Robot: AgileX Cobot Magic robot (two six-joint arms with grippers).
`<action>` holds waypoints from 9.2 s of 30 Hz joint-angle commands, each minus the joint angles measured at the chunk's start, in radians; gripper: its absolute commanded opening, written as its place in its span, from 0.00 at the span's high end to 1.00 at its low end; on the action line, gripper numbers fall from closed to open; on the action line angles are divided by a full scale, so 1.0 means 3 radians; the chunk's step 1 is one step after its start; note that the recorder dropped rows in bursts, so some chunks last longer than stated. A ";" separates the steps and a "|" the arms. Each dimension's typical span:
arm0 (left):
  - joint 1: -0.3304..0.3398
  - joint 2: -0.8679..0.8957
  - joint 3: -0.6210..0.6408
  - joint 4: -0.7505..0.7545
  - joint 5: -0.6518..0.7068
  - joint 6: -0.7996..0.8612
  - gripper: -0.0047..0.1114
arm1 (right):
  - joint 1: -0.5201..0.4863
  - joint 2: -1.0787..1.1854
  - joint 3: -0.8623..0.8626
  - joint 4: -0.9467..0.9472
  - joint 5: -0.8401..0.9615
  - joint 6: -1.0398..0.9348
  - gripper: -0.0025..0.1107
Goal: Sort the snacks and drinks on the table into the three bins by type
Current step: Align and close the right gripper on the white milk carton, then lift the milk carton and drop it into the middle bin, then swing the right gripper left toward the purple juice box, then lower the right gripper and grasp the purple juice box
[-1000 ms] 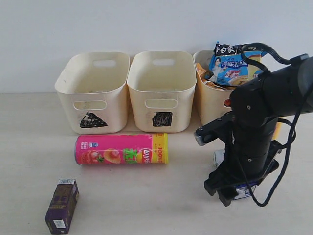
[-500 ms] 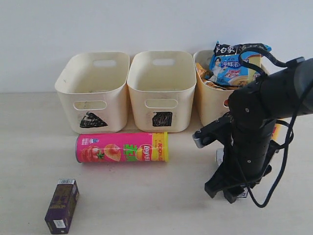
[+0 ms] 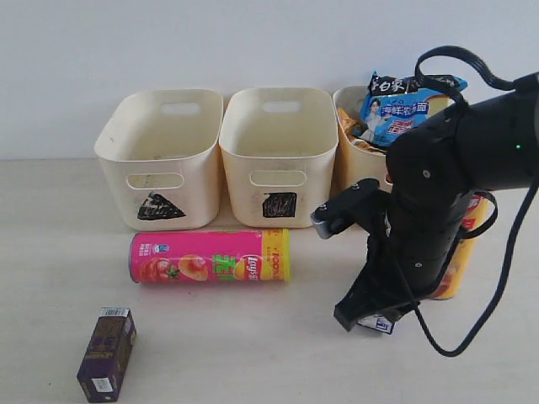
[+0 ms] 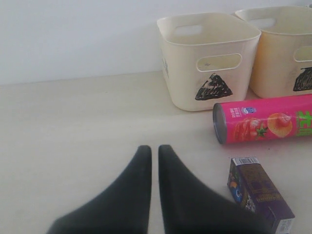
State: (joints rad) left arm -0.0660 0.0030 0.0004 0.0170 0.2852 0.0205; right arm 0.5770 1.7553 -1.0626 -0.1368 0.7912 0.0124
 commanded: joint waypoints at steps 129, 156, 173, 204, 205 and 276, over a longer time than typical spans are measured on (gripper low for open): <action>0.0011 -0.0010 -0.0001 0.0002 -0.0013 -0.0018 0.92 | -0.0497 0.1418 -0.2928 0.0480 -0.1182 -0.0757 0.98; 0.0011 -0.0010 -0.0001 0.0002 -0.0013 -0.0018 0.92 | -0.0497 0.1220 -0.3017 0.0578 -0.0474 -0.0842 0.77; 0.0011 -0.0010 -0.0001 0.0002 -0.0013 -0.0018 0.92 | -0.0060 0.0832 -0.3011 0.0004 0.0582 -0.0198 0.98; 0.0011 -0.0010 -0.0001 0.0002 -0.0013 -0.0018 0.92 | 0.1343 0.0893 -0.3011 0.0753 0.1243 0.0045 0.98; 0.0011 -0.0010 -0.0001 0.0002 -0.0013 -0.0018 0.92 | 0.1374 0.0933 -0.3011 0.0783 0.1220 0.0052 0.98; 0.0011 -0.0010 -0.0001 0.0002 -0.0013 -0.0018 0.92 | 0.1474 0.1366 -0.3410 -0.0022 0.1428 0.0180 0.98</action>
State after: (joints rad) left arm -0.0660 0.0030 0.0004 0.0170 0.2852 0.0205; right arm 1.0429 2.2219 -2.0811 -0.1423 1.2117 0.1209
